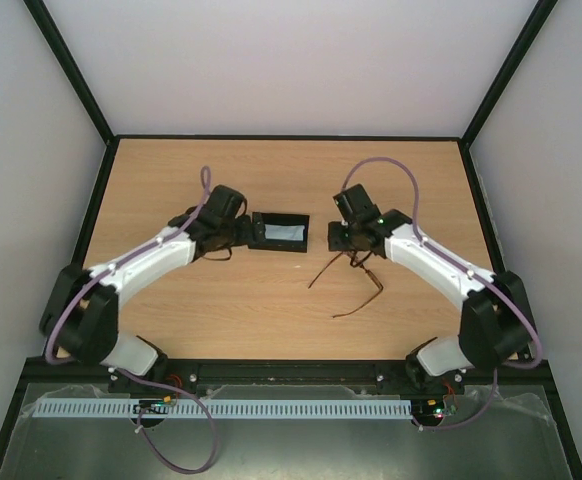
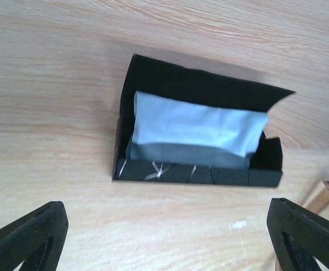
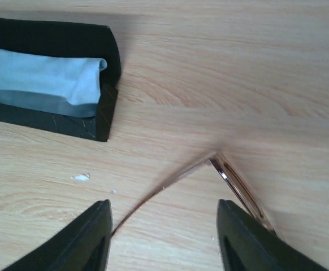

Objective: Organize the sunglasses
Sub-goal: Place the glasses cleaning cloth in the sunglasses case, then pick up the sunglasses from the center of the board.

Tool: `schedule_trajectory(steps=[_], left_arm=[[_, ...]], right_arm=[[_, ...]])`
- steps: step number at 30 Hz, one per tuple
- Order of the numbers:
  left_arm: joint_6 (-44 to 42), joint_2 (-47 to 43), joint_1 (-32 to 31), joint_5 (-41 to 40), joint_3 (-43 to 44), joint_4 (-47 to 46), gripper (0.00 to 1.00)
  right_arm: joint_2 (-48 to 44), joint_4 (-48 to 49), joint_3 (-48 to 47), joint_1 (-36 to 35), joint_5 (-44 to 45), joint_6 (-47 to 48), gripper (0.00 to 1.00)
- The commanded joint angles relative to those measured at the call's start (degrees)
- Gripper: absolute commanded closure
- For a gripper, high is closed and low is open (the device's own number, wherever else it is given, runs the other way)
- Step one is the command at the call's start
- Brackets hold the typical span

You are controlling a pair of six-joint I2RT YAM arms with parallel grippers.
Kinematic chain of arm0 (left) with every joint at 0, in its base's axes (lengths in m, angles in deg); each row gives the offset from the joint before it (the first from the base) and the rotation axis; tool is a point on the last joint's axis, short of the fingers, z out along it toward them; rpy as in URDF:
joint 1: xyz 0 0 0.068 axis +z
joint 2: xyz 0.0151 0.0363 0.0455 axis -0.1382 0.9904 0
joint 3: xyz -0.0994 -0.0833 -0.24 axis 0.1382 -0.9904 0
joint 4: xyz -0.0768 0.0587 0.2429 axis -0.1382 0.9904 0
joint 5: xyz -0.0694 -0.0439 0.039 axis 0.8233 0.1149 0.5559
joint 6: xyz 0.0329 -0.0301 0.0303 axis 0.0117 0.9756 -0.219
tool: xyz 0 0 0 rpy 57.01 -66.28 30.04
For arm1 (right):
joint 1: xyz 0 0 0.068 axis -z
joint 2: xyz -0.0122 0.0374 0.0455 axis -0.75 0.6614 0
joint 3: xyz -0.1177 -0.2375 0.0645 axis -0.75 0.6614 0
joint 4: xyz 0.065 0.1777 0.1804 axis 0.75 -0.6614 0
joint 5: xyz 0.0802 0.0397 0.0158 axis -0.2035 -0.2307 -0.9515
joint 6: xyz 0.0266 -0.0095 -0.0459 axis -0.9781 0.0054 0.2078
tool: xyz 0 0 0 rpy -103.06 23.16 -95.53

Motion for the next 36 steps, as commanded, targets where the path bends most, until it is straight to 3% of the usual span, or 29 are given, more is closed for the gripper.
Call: schedule_trajectory(steps=[1,9,12,19,29,36], left_arm=[[1.86,-8.71,-1.2,1.72,-5.79,1.53,0.01],[6.4,-22.29,-5.38,1.14,-12.89,5.75,0.0],[7.94,-26.36,-7.0,0.35,-14.88,6.64,0.01],[9.26,-30.19,-8.54,1.01,-19.3,5.39,0.01],[6.98,-28.17,-8.64,4.04,-21.71,-0.21,0.01],[6.47,-27.28,-8.64,5.48,-23.54,-3.43,0.01]], right_arm=[[-6.42,-3.03,4.48,0.26,2.25,0.49,0.44],[-15.04,-6.22,11.25,0.26,4.86,-1.64,0.17],[-16.48,-8.52,10.33,0.26,6.34,-4.34,0.14],[-16.57,-8.91,14.71,0.03,4.39,-13.89,0.27],[-22.8,-8.56,26.26,-1.32,2.1,-26.99,0.29],[-21.98,-6.52,30.64,-2.8,4.02,-31.43,0.29]])
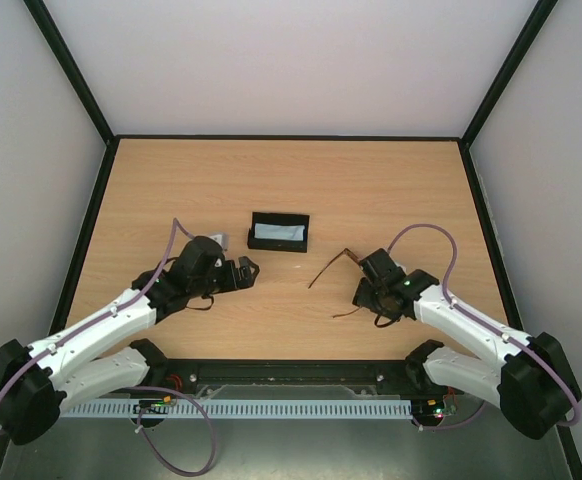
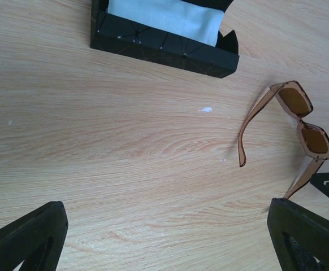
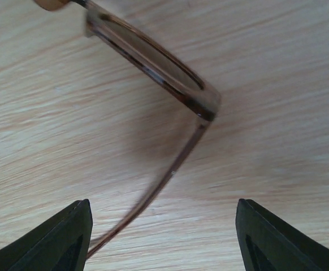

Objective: Organize the sunglasses
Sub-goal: Pick up the sunglasses from the center of the board.

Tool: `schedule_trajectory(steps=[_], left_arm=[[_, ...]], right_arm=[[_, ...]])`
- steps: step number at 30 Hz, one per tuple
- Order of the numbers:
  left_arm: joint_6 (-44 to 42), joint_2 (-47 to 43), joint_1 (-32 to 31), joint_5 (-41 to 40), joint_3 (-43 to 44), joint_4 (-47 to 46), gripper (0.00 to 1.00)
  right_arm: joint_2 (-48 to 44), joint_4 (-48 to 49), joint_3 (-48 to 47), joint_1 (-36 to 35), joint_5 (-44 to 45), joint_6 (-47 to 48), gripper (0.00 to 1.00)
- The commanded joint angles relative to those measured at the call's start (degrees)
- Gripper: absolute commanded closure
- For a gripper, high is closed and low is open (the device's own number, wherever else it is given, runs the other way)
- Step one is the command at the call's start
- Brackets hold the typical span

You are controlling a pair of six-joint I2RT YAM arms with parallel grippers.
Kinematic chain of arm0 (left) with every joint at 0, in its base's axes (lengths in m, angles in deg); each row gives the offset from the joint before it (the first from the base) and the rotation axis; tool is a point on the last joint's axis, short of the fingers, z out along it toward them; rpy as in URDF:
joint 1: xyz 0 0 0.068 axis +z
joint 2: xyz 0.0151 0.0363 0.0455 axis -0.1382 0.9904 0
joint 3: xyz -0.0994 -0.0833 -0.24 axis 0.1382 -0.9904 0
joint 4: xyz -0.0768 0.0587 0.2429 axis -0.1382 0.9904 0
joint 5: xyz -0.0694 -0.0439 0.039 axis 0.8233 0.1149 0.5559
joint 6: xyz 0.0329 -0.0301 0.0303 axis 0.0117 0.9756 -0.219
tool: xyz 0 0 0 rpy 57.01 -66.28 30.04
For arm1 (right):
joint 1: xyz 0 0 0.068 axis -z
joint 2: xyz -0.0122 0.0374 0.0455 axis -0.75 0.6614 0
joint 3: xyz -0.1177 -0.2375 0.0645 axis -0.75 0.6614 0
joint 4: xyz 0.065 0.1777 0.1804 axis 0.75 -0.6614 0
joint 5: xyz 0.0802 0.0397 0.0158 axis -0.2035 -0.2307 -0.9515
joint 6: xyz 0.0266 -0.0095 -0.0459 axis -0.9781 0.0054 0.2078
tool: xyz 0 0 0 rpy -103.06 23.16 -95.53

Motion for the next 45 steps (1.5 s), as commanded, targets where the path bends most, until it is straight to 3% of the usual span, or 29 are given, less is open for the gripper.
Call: schedule_trajectory(steps=[1,9,17,22,26,29,32,34,38,45], left_arm=[[-1.4,1.16,-0.29,1.85,-1.39,-2.78,0.01],[-2.04,2.08,-0.29,2.64,-1.8,-3.64,0.01],[-2.0,3.17,-0.29,3.21,-1.42,-4.48,0.01],[-2.5,3.59,-0.29,3.61,-0.79,-4.37,0.01],[-2.76,3.42,-0.35,4.45,-0.23,-4.08,0.02],[-2.64,3.66,-1.26,5.18,0.57,-4.14,0.17],[-1.34,4.3,-3.9,5.62,2.1,-4.49,0.56],[0.24,5.16,-6.34,4.98,3.11,-5.05,0.73],[3.8,8.9,-11.09,3.72,4.97,-8.37,0.84],[6.92,18.79,-15.26,1.58,10.83,-13.81,0.86]], right_arm=[[1.35,0.11,1.98,-0.55,2.37,-4.73,0.29],[9.6,4.85,0.76,-0.36,5.83,-5.28,0.31],[11.78,4.17,-0.37,1.51,9.59,-4.95,0.57],[11.84,4.74,-0.34,3.3,10.54,-3.37,0.87],[9.81,4.4,-1.16,3.22,10.11,-1.34,0.99],[6.5,3.28,-2.81,3.13,9.59,0.61,0.99],[3.98,1.43,-5.14,3.12,9.86,1.8,0.99],[2.93,1.34,-6.74,3.12,8.91,2.41,0.98],[2.31,2.6,-8.48,2.96,6.21,3.22,0.99],[1.17,3.46,-8.69,1.87,4.76,4.62,0.99]])
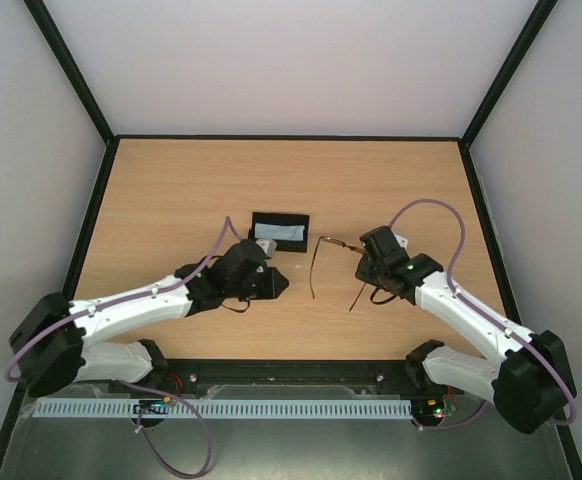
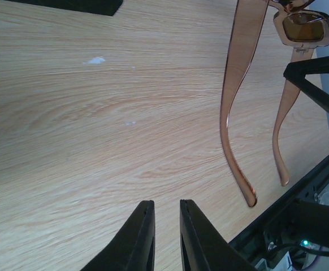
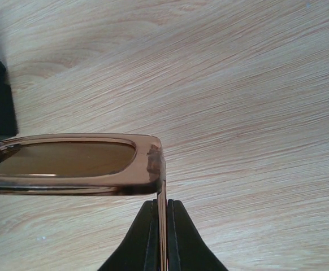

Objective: Organize the sunglasses
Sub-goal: Pick up the sunglasses from the center of the board.

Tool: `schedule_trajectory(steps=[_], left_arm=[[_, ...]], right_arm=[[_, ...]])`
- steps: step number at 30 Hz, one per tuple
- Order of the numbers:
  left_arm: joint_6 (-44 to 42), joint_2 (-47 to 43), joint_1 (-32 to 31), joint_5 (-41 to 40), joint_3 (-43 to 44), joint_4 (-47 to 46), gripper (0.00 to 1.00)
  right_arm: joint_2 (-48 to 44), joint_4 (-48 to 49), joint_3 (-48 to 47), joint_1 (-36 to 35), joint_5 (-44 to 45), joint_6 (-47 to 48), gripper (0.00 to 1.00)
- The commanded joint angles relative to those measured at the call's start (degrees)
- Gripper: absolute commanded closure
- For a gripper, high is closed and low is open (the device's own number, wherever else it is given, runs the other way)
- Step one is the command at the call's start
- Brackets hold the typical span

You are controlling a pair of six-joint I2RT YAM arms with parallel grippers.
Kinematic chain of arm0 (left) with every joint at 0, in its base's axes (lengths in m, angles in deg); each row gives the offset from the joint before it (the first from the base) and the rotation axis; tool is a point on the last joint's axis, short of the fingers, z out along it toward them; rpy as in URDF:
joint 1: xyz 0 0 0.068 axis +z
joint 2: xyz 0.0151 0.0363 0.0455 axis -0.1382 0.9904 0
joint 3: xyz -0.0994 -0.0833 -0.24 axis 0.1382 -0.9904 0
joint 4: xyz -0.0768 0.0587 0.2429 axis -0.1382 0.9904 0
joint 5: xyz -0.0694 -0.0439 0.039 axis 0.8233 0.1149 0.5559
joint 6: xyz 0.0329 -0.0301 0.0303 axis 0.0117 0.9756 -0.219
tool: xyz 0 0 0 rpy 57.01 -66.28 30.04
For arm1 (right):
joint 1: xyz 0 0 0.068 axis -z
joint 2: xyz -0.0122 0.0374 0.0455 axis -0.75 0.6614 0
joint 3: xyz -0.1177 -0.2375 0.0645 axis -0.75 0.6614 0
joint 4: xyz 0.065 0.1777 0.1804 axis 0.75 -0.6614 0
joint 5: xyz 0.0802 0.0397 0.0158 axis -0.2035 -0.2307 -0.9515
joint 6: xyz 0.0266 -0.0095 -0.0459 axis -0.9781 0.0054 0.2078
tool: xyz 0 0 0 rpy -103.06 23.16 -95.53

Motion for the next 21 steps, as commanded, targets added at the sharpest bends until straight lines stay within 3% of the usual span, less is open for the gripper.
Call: schedule_trajectory(steps=[1,14,18,21], left_arm=[[2.19,6.21,-2.0,-1.97,6.51,-4.2,0.86],[0.28,26.61,-5.57,-3.38,25.67,-1.41,0.96],[0.13,25.69,-6.22,-3.68,27.92,0.19,0.96],[-0.64,20.1,-7.04,-5.51,28.49,3.65,0.84]], right_arm=[[-1.82,-1.09,-0.68,-0.98,-1.21,1.16,0.99],[-5.32,-1.55,0.09,-3.74,-1.88,0.76,0.99],[-5.64,-2.43,-0.14,-3.74,-0.88,1.62,0.99],[-5.49,-2.61,-0.27,-3.75,0.39,2.2,0.99]])
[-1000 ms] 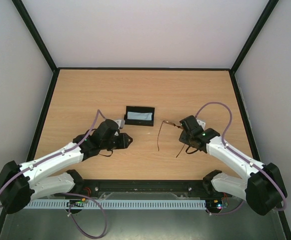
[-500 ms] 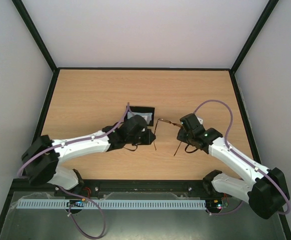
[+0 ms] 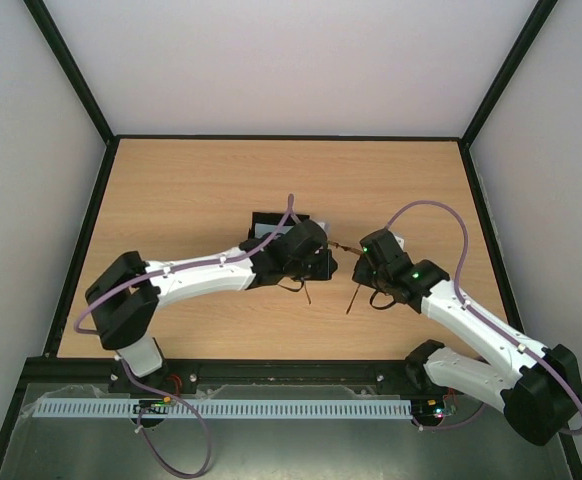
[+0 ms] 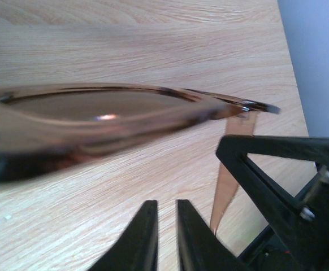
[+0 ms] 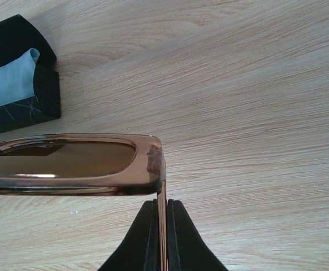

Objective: Organize the sunglasses
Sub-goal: Pick up the sunglasses from the center of the board, then fold the sunglasses.

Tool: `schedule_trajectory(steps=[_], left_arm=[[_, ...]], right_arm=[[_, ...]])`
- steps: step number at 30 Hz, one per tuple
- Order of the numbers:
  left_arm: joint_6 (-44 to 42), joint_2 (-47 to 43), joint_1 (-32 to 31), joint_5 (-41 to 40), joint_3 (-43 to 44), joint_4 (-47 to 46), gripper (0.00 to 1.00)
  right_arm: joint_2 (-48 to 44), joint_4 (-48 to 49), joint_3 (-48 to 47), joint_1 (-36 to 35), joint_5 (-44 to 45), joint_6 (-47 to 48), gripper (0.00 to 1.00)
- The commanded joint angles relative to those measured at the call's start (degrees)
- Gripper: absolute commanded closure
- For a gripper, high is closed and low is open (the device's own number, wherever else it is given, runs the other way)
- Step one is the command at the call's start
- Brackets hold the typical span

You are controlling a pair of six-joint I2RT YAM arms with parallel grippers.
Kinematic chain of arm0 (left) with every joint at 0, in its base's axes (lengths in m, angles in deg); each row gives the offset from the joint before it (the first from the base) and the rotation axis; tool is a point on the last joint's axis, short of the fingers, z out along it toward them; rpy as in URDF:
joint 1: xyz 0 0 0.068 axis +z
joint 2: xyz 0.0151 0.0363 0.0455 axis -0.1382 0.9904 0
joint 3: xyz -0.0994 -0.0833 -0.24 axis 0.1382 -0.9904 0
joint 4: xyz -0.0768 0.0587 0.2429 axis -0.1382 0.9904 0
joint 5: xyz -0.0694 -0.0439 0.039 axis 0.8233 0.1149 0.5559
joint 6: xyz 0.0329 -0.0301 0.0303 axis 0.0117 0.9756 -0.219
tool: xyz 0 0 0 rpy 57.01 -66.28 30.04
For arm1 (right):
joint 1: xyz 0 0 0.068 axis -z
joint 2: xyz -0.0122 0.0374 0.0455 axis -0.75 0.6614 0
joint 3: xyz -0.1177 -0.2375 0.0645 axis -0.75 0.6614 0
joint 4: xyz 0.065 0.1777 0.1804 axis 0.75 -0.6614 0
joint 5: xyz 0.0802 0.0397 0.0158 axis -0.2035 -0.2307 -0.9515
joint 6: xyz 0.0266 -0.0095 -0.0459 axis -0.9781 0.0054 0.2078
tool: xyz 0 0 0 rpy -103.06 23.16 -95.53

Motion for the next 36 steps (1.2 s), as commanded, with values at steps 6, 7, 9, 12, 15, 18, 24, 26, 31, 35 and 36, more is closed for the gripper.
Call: schedule_trajectory(steps=[6,7,9,12,15,18,24,26,31,35,36], left_arm=[[0.47,-19.1,-1.71,-9.08,-2.66,14.56,0.37],[1.05,-20.42,-1.48,-9.69,-4.57,15.58,0.25],[2.82,-22.13,-0.91,-10.38,-8.17,16.25,0.08],[5.16,-22.77,0.01,-9.6,-14.26,13.69,0.01],[6.85,-21.76,0.25,-8.12,-18.12,8.82,0.31],[6.85,-17.91,0.33,-7.38,-17.5,6.37,0.72],[5.56,-10.79,0.69,-6.32,-12.24,3.92,0.84],[5.07,-8.96,0.87,-6.14,-9.84,3.81,0.85],[4.29,-4.65,1.41,-6.06,-5.53,3.73,0.87],[4.0,-1.07,2.12,-6.0,-2.79,3.62,0.88],[3.93,-0.38,2.24,-6.01,-2.24,3.59,0.88]], right_arm=[[-0.3,-2.52,-1.04,-0.24,4.54,2.44,0.99],[-0.38,-2.32,-1.09,-0.23,4.8,2.56,0.99],[-0.39,-1.67,-0.97,-0.31,5.35,2.76,0.99],[-0.16,-0.77,-1.47,-0.6,5.64,2.82,0.99],[1.04,-0.85,-2.5,-1.97,6.68,2.54,0.99],[2.09,-1.13,-3.51,-3.7,8.05,1.86,0.99],[3.27,-2.13,-4.77,-7.07,10.34,0.18,0.99],[3.21,-2.6,-4.92,-8.15,11.16,-0.35,0.99],[3.08,-3.62,-4.83,-10.47,12.19,-1.59,0.99],[2.95,-3.84,-4.5,-12.26,12.49,-2.69,0.99],[2.91,-3.9,-4.41,-12.52,12.37,-2.93,0.99]])
